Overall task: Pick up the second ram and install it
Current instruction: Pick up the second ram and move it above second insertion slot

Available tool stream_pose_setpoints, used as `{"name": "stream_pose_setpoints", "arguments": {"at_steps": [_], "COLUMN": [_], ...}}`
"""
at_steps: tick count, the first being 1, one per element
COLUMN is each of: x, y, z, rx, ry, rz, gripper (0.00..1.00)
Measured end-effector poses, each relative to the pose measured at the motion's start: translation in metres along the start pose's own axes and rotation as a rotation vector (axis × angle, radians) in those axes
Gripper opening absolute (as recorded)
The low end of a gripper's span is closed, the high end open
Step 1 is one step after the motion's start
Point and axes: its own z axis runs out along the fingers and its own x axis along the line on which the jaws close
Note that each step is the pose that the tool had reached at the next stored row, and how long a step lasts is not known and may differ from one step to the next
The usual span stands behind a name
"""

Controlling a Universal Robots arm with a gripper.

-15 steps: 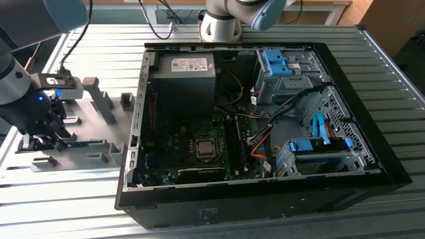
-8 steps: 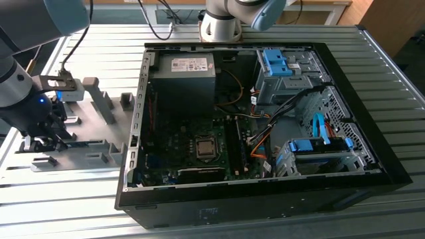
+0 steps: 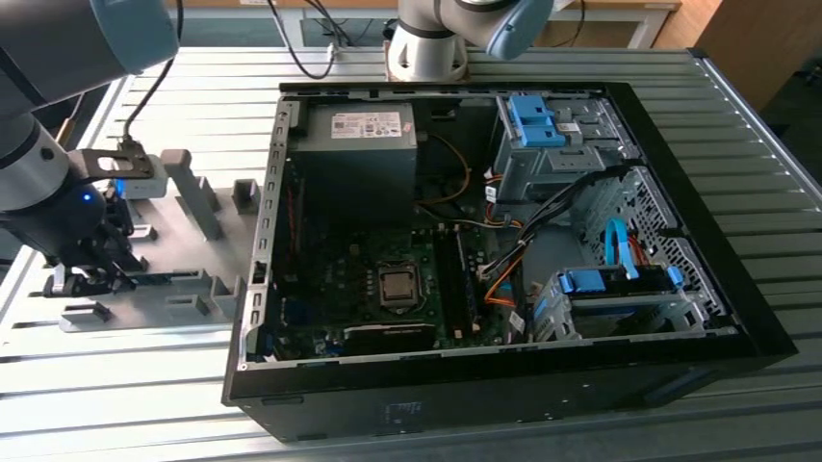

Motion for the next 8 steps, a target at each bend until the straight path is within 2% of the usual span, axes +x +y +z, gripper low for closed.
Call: {"name": "stream_pose_setpoints", "arguments": {"at_steps": [8], "x": [0.0], "y": [-0.002], "z": [0.0023], "rx": [0.0005], "ry": [0.0001], "rz": [0.0], "gripper": [0.32]}}
